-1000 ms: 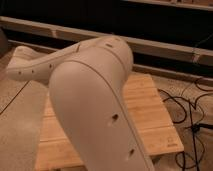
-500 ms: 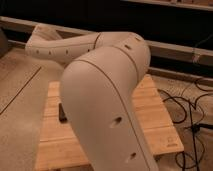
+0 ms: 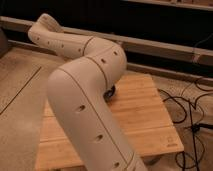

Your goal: Move the arm in a circular motion

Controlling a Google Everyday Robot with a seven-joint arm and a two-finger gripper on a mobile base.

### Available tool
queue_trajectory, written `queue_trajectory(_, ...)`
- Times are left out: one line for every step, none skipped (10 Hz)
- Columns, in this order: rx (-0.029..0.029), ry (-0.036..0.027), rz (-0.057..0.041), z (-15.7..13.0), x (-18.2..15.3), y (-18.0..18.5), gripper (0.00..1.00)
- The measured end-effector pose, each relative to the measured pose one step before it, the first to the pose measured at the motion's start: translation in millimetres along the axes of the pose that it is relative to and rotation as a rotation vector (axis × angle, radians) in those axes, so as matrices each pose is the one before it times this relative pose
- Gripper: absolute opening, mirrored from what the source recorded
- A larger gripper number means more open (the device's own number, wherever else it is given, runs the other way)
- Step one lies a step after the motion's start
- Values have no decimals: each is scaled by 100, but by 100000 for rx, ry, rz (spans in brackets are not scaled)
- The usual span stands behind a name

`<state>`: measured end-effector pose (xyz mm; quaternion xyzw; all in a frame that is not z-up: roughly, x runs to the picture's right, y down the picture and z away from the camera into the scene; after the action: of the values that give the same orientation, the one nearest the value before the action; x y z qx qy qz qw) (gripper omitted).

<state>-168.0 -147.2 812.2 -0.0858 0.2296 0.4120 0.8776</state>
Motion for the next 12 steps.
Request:
queue_trajectory(-4548,-1572,-4494,202,-1573,2595,65)
queue_trajectory(-4478,-1381,-5051,13,-1065,2449,65)
queue_trajectory(-3877,-1532,-3746,-296,-607,1838,65)
queue_trajectory(-5073,-2144,-3904,-469,-511,2172,65)
queue_trajectory(-5287,-2766,-3378,-631,-428,2159,65)
queue_trajectory(-8069,-3733,-5540,-858,23,3546,65)
queue_trajectory(-5671,-2019,-3355,-452,706,2345,65)
queue_trajectory(-4515,-1584,-2030,-373,891,1686,65)
queue_trajectory(-6871,-2682,-2655,-615,1969,2487,65)
queue_trajectory(-2810,-1477,-439,-424,1318,945,65)
queue_trajectory(-1619,-909,536,-349,1483,286,65)
queue_trajectory(366,-1052,2944,-749,2088,-1061,65)
